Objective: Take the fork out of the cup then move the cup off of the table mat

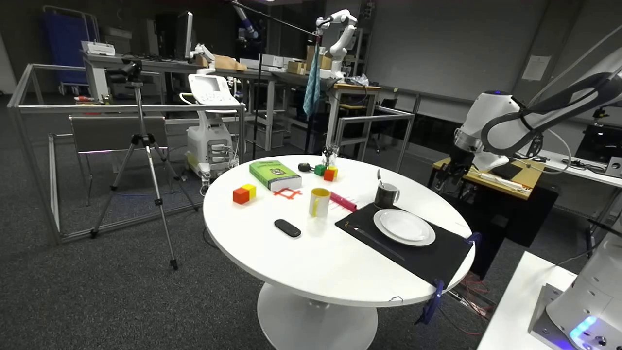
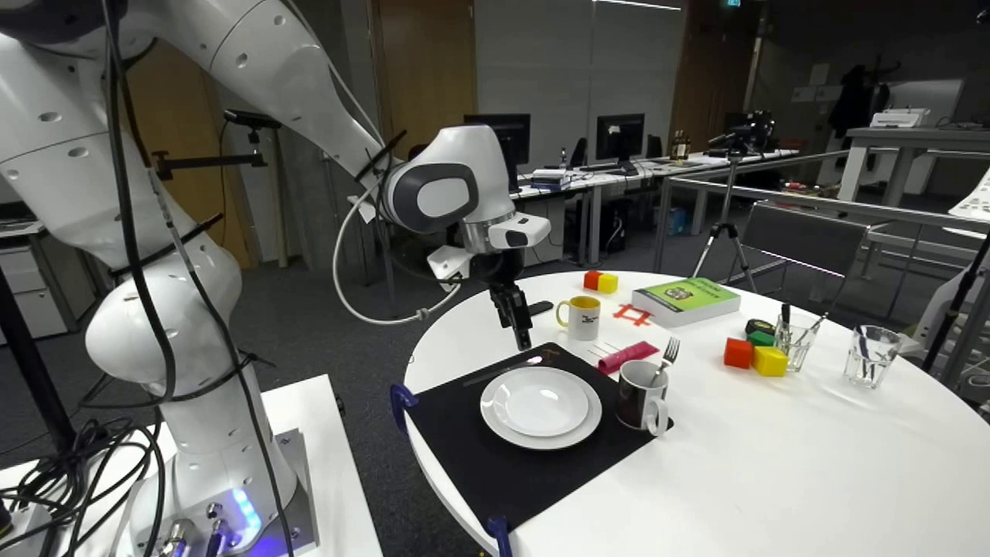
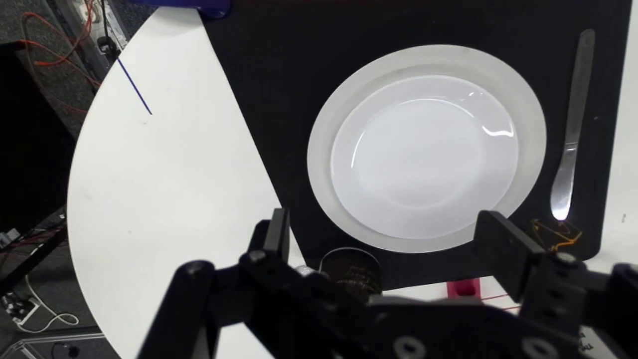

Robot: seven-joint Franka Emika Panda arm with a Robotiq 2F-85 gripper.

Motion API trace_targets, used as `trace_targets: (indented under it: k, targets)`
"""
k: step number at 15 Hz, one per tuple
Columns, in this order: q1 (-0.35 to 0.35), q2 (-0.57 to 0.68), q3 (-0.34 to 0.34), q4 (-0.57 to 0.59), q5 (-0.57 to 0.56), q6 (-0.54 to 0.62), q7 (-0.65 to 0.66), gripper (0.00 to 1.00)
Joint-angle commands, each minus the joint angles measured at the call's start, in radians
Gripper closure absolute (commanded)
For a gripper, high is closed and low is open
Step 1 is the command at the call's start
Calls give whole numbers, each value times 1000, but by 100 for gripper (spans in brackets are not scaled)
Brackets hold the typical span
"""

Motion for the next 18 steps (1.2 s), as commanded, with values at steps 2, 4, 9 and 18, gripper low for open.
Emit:
trace_targets:
  k: [2, 4, 9, 18]
  targets:
    - [2, 28, -10, 23, -4, -2, 0, 0]
    - [3, 36, -11, 29, -5, -2, 0, 0]
    - [0, 76, -22, 49, 4, 74, -8, 0]
    - [19, 293, -83, 196, 70, 249, -138, 0]
